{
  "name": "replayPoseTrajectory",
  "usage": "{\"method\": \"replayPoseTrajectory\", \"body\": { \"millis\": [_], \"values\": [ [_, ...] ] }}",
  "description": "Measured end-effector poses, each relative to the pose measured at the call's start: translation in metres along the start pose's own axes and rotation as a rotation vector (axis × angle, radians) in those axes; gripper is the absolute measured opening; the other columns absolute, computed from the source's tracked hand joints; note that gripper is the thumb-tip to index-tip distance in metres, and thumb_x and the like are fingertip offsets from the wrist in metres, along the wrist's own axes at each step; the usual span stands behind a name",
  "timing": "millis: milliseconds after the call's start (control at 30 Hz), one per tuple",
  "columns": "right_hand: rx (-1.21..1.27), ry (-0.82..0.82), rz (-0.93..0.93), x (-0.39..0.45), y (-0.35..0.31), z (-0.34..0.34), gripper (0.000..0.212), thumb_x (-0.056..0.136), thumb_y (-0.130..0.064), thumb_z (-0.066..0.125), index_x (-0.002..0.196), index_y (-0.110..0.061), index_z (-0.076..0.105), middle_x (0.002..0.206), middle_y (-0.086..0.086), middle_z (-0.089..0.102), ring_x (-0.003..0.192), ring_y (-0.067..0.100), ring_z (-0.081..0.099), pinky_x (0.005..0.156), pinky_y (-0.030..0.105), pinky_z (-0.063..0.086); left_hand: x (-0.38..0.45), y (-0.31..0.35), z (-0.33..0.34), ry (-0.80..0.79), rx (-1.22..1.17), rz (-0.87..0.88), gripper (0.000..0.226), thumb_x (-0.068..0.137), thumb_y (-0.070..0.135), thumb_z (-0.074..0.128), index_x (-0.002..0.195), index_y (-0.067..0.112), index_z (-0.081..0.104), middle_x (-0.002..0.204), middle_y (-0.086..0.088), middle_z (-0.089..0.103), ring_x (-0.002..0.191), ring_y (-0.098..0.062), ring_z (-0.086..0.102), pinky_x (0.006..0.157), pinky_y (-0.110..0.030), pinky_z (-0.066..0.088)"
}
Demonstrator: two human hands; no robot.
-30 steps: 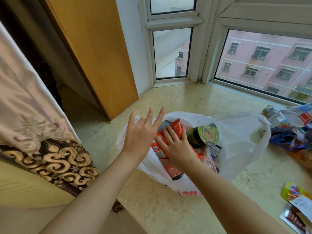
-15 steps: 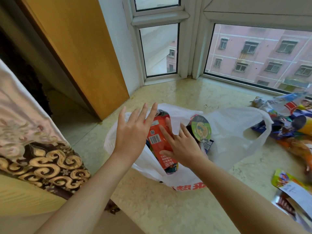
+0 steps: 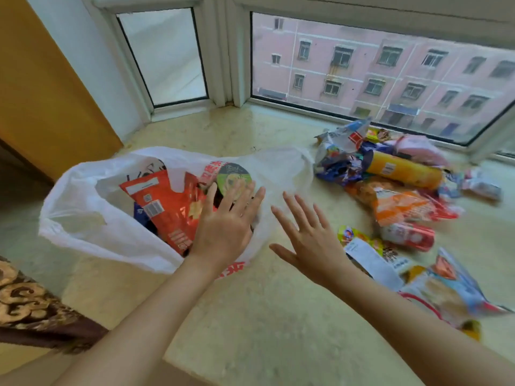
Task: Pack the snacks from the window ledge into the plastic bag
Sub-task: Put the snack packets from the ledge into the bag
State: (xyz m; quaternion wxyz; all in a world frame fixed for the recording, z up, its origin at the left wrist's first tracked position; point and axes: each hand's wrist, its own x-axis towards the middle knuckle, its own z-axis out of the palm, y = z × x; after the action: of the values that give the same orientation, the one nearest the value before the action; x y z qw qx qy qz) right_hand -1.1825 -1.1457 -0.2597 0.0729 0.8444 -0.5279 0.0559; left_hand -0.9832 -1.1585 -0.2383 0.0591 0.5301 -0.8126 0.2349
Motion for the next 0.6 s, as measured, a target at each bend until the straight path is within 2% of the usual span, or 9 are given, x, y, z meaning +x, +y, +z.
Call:
{"method": "replayPoseTrajectory", "body": {
  "millis": [67, 300, 400, 500, 600],
  "values": [
    [0.013, -0.038, 0.025, -0.030, 0.026, 0.003, 0.069, 0.088, -0.058, 0.035, 0.142, -0.016, 0.043, 0.151, 0.017, 0.034, 0.136, 0.036, 0.038, 0.105, 0.052, 0.037, 0.009, 0.038, 0.002, 0.014, -0.050, 0.053, 0.071, 0.084, 0.031, 0.058, 0.149, 0.019, 0.033, 0.150, -0.003, 0.040, 0.136, -0.026, 0.041, 0.110, -0.057, 0.023],
    [-0.037, -0.170, 0.167, -0.142, 0.103, 0.031, 0.068, 0.087, -0.057, 0.035, 0.141, -0.017, 0.044, 0.151, 0.015, 0.034, 0.137, 0.034, 0.037, 0.105, 0.054, 0.036, 0.021, 0.170, 0.021, 0.008, -0.180, 0.257, 0.078, 0.074, 0.039, 0.071, 0.144, 0.019, 0.043, 0.145, -0.004, 0.048, 0.130, -0.021, 0.049, 0.108, -0.052, 0.021],
    [-0.056, -0.212, 0.211, -0.176, 0.126, 0.041, 0.066, 0.086, -0.056, 0.038, 0.139, -0.016, 0.046, 0.150, 0.017, 0.037, 0.135, 0.034, 0.038, 0.104, 0.057, 0.032, 0.026, 0.214, 0.032, -0.031, -0.200, 0.330, 0.082, 0.067, 0.051, 0.074, 0.139, 0.020, 0.050, 0.141, -0.004, 0.052, 0.127, -0.020, 0.052, 0.105, -0.050, 0.029],
    [-0.058, -0.186, 0.225, -0.200, 0.144, 0.044, 0.064, 0.086, -0.055, 0.047, 0.135, -0.014, 0.050, 0.147, 0.018, 0.040, 0.133, 0.036, 0.040, 0.105, 0.060, 0.030, 0.029, 0.246, 0.041, -0.154, -0.206, 0.417, 0.090, 0.055, 0.053, 0.081, 0.135, 0.022, 0.054, 0.136, -0.004, 0.057, 0.123, -0.020, 0.056, 0.097, -0.048, 0.044],
    [-0.052, -0.190, 0.195, -0.217, 0.160, 0.043, 0.069, 0.084, -0.059, 0.050, 0.137, -0.015, 0.049, 0.148, 0.018, 0.039, 0.135, 0.037, 0.038, 0.107, 0.063, 0.025, 0.040, 0.266, 0.049, -0.283, -0.223, 0.459, 0.096, 0.050, 0.040, 0.087, 0.137, 0.022, 0.051, 0.138, -0.007, 0.054, 0.126, -0.023, 0.053, 0.100, -0.047, 0.044]
  ]
}}
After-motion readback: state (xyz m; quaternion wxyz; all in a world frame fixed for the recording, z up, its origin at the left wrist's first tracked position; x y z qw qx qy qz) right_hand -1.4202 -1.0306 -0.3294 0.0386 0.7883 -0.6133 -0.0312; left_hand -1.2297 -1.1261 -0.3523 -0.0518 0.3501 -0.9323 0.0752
